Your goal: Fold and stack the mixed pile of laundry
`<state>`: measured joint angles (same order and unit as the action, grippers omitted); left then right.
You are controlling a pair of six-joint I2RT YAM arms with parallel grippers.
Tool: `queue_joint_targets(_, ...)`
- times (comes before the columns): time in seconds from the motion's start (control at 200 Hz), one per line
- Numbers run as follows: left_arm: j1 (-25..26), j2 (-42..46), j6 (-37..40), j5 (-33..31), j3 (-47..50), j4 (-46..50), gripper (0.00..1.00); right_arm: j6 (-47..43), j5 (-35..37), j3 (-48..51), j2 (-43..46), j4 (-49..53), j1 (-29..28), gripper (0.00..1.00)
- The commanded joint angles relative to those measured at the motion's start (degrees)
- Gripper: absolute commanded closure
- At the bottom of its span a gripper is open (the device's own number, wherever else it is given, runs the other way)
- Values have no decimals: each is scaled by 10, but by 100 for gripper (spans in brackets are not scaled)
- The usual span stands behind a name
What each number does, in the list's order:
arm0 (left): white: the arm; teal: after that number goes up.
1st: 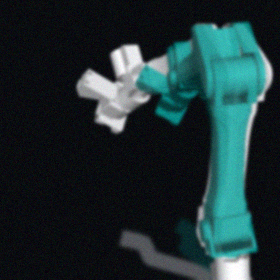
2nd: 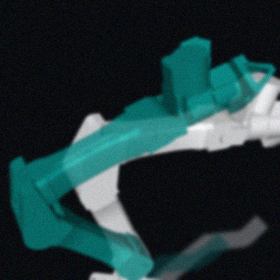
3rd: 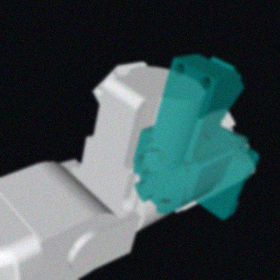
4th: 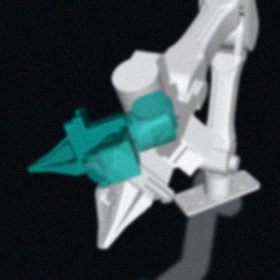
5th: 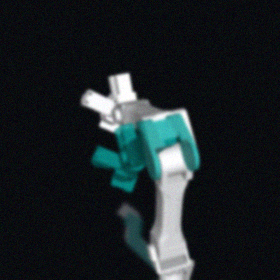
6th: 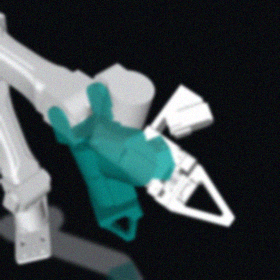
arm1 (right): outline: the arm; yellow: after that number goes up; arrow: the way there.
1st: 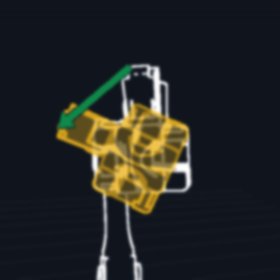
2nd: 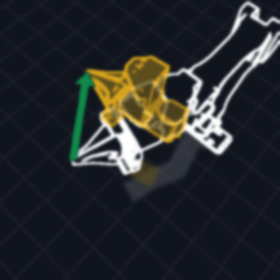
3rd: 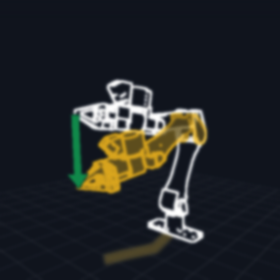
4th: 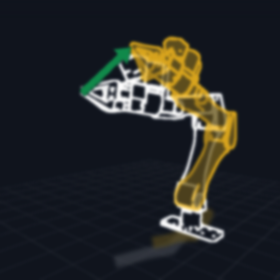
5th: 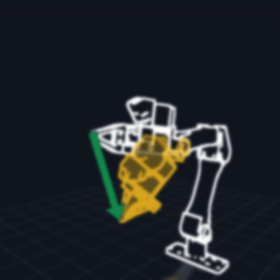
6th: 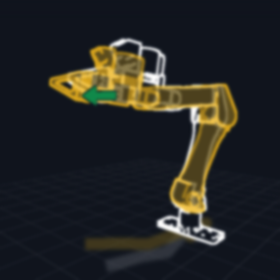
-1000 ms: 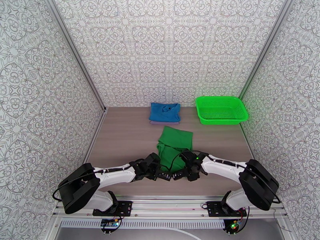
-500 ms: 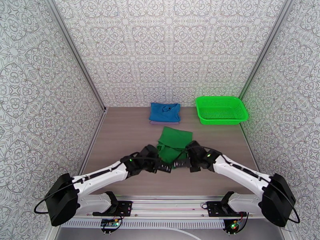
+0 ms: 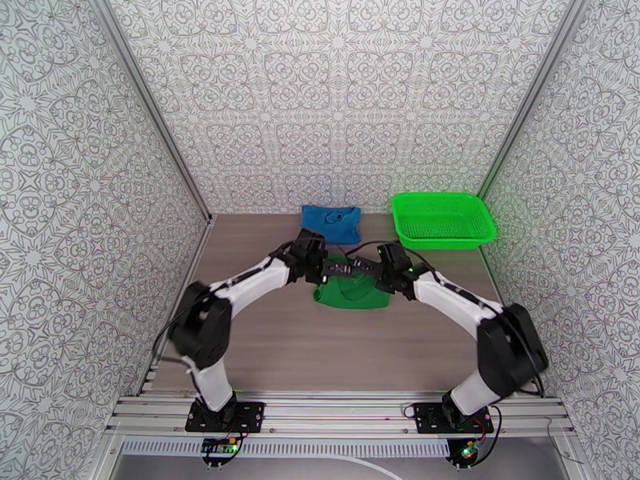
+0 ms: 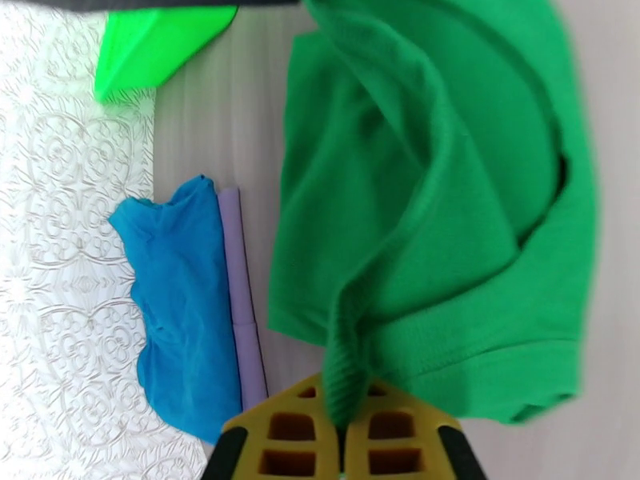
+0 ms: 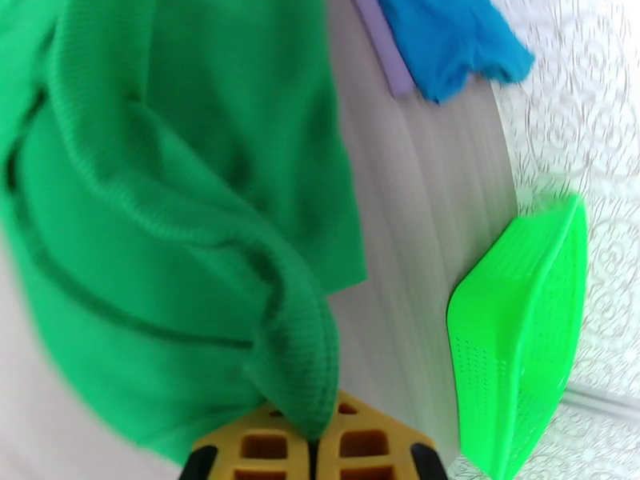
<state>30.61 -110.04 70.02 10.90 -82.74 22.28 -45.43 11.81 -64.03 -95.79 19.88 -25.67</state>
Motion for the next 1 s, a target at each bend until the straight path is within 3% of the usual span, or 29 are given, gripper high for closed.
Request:
queue_joint_targets(0.0,-4,-57,17,24,-74,25,100,28,-22,-32,-36,-85,1,100)
queue_joint_targets(0.26,-20,-143,20,9,-175,72,100,54,-51,-60,-117,-152,15,100)
queue_joint_targets(0.285,-21,-148,20,7,-181,79,91,56,-53,-62,-123,-154,16,100)
queue_joint_targets(0.355,-21,-161,17,3,-196,95,56,64,-55,-69,-137,-160,17,85)
queue_joint_targets(0.41,-21,-167,14,-2,-200,100,36,70,-59,-71,-142,-161,18,75)
queue_joint_targets(0.59,-18,-154,-2,-20,-180,74,11,123,-62,-58,-109,-171,30,50)
queue_joint_targets(0.68,-12,-148,-35,-62,-192,61,8,170,-62,-42,-57,-171,42,43)
queue_joint_targets(0.775,-15,-134,-122,-106,-235,74,10,238,-66,-13,22,-162,56,36)
queue_joint_targets(0.885,-30,-97,-282,-142,-258,92,15,373,-49,4,107,-109,68,27)
queue_joint_targets(0.995,-49,-65,-466,-129,-260,155,17,527,-44,-48,126,65,82,25)
